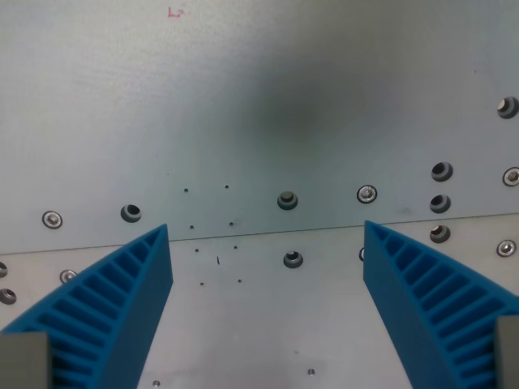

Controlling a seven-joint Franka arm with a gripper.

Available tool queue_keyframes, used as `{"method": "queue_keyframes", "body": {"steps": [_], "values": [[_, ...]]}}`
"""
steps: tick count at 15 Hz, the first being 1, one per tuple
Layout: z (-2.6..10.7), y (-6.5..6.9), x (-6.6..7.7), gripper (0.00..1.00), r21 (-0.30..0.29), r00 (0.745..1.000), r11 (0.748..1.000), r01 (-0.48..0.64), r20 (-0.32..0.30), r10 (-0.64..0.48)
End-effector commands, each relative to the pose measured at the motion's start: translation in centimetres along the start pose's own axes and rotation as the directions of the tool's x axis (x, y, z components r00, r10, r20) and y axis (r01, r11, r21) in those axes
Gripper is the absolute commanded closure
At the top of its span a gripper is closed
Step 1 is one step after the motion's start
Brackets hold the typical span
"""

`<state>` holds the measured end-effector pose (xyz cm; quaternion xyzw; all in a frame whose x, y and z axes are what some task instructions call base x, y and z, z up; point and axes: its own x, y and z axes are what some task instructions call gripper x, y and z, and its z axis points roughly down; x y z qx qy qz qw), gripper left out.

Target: Rotate around base positive x

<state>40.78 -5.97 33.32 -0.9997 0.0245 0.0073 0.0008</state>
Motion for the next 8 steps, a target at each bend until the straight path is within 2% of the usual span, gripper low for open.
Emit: {"method": "queue_keyframes", "body": {"steps": [1,8], "values": [[-0.28,0.01,-0.02,0.0,0.011,1.0,1.0,0.001,-0.006,-0.001],[-0.28,0.01,-0.02,0.0,0.092,1.0,0.996,0.002,-0.002,-0.002]]}}
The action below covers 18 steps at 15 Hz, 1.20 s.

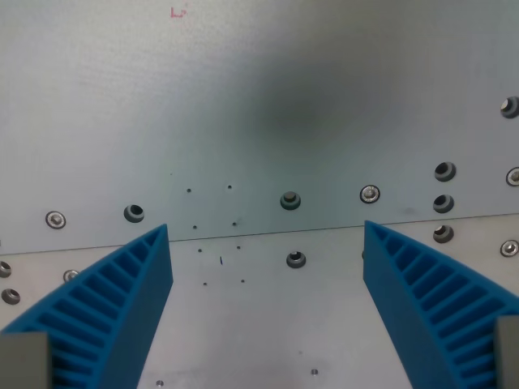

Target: Rotate around base positive x

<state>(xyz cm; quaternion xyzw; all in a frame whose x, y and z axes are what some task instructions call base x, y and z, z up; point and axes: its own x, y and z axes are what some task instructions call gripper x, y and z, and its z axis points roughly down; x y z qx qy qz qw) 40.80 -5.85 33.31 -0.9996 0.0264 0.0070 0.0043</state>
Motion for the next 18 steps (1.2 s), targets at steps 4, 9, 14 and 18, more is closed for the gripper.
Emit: {"method": "queue_keyframes", "body": {"steps": [4,9,14,18], "values": [[-0.29,0.12,-0.03,0.0,0.132,1.0,0.991,0.006,0.001,-0.007],[-0.29,0.12,-0.03,0.0,0.189,1.0,0.982,0.007,0.004,-0.008],[-0.29,0.12,-0.03,0.0,0.246,1.0,0.969,0.007,0.008,-0.009],[-0.29,0.12,-0.03,0.0,0.291,1.0,0.957,0.007,0.01,-0.01]]}}
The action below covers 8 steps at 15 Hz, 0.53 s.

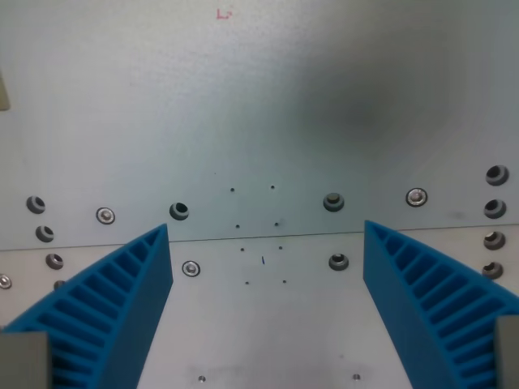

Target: Rotate around base positive x

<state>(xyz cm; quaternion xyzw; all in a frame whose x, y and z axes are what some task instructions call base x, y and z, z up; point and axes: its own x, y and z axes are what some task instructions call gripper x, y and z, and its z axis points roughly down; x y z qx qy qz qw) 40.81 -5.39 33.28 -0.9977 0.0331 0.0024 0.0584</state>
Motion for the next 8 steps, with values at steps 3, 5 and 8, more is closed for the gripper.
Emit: {"method": "queue_keyframes", "body": {"steps": [3,5,8], "values": [[-0.39,0.55,-0.01,0.0,0.22,1.0,0.975,0.017,0.021,-0.022],[-0.39,0.55,-0.01,0.0,0.242,1.0,0.97,0.016,0.022,-0.022],[-0.39,0.55,-0.01,0.0,0.276,0.999,0.961,0.015,0.025,-0.022]]}}
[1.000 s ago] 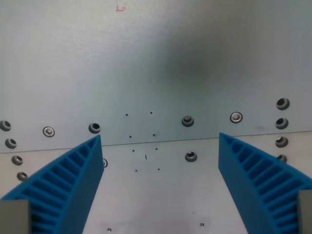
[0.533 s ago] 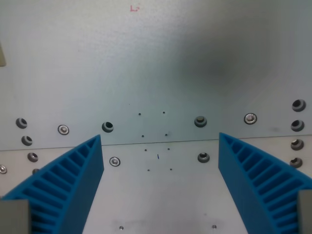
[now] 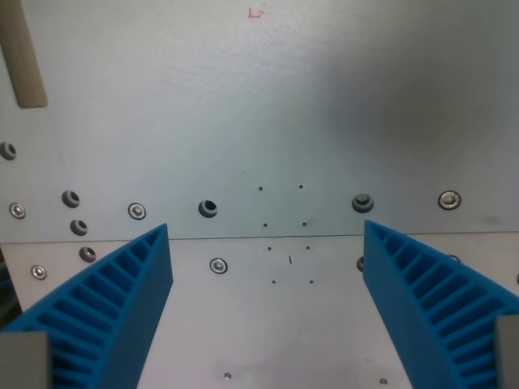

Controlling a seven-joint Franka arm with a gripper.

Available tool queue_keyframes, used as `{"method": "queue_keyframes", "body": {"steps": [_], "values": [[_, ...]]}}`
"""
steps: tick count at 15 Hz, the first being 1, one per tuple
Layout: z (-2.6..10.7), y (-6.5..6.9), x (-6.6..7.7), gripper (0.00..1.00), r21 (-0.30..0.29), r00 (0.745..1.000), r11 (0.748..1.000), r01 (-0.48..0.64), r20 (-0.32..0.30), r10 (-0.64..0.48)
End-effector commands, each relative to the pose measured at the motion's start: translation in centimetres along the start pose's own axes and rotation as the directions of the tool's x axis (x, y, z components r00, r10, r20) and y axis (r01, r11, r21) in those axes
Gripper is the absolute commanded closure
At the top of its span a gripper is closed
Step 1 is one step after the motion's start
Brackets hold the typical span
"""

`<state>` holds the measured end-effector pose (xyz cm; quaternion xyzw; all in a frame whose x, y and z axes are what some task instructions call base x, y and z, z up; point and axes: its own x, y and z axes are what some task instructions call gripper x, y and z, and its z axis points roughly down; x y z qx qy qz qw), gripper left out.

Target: Rotate around base positive x

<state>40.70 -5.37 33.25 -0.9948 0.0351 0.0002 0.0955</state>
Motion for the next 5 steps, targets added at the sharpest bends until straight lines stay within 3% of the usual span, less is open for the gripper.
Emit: {"method": "queue_keyframes", "body": {"steps": [1,5], "values": [[-0.46,0.52,0.11,0.0,0.215,0.999,0.976,0.017,0.029,-0.024],[-0.46,0.52,0.11,0.0,0.26,0.999,0.965,0.015,0.033,-0.025]]}}
